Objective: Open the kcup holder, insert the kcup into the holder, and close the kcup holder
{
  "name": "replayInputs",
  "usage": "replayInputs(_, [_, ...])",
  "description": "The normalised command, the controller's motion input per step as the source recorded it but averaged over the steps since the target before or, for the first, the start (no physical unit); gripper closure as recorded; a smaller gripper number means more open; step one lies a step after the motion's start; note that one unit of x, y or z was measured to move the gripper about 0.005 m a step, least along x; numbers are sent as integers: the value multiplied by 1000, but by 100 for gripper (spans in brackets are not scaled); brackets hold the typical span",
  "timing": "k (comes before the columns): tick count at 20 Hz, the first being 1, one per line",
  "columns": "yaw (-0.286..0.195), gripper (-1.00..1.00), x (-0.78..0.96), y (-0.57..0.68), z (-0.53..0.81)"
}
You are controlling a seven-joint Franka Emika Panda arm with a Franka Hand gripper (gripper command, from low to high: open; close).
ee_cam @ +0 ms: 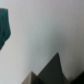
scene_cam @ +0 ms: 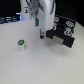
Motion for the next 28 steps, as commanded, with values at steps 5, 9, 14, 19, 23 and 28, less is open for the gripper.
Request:
replayInputs(5, [-233, -100, -481, -474, -331])
replayInputs(9, [-231, -100, -499, -479, -379])
replayInputs(14, [-232, -100, -429, -509, -429])
replayInputs(19, [-236, -100, -390, -517, -435])
replayInputs(23, [-245, -100, -164, -544, -372])
replayInputs(28, [-243, -100, 106, -328, -227])
